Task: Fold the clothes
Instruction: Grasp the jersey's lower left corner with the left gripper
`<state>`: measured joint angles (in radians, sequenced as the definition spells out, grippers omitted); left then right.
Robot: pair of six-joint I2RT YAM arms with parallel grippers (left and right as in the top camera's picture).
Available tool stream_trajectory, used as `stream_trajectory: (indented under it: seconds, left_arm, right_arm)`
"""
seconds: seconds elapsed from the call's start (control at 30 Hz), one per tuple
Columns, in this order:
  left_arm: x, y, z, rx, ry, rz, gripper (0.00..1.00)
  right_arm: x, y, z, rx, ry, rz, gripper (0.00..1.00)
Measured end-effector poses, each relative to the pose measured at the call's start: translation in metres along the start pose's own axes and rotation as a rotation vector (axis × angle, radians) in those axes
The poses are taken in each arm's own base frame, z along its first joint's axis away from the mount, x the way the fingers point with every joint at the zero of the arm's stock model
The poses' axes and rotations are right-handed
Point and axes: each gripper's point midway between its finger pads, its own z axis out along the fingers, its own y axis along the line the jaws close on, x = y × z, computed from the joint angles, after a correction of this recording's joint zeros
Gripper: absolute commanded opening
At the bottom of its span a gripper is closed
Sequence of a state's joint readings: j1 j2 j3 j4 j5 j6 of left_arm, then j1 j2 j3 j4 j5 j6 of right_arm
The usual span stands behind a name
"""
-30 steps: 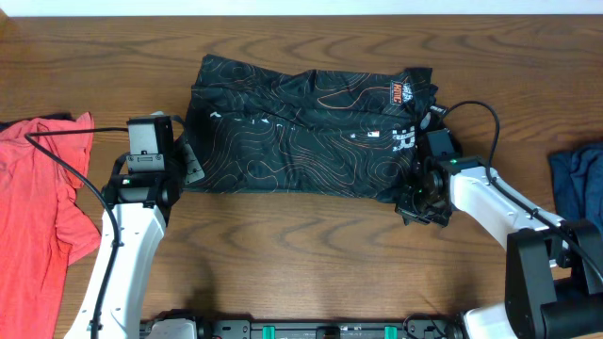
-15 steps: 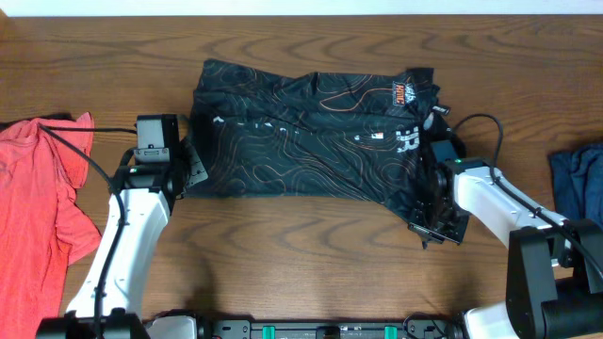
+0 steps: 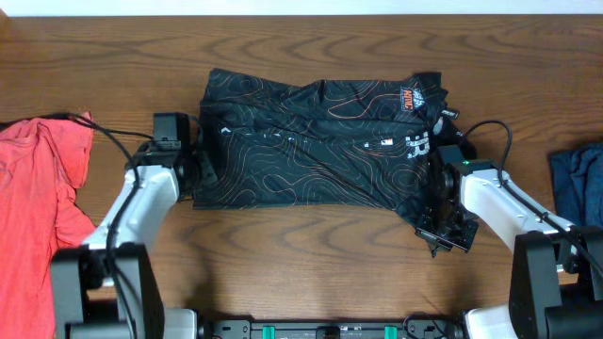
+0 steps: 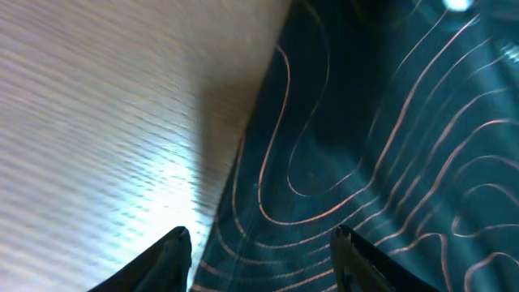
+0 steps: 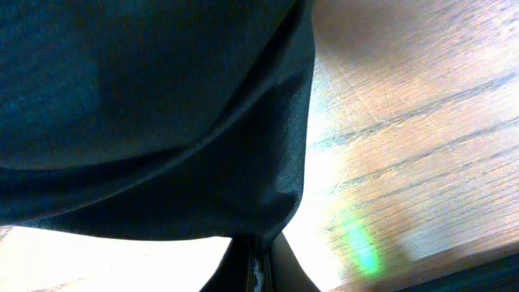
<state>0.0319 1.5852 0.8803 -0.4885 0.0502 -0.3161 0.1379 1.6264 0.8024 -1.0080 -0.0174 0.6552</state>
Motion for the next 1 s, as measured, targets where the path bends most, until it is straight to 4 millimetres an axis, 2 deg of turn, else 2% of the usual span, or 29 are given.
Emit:
stream_trajectory:
  seconds: [0.2,0.63,0.9,1.0]
  left_arm:
    - [0.022,0.005,0.027,-0.022,0.114,0.002,0.62]
    - [0.034,0.007,0.027,-0.006,0.103,0.005,0.61]
    - [0.055,-0.002,0.021,0.062,0.202,-0.056,0.49]
    - [0.064,-0.006,0.019,0.089,0.243,-0.076,0.36]
  right_arm:
    - [-0.002,0.001,0.000,-0.002,-0.008,0.000,0.01]
    - [-0.010,0.006,0.000,-0.022,-0.042,-0.002,0.01]
    - [-0.016,0.011,-0.001,-0.043,-0.067,-0.005,0.01]
    - [-0.018,0.012,-0.002,-0.049,-0.076,-0.010,0.01]
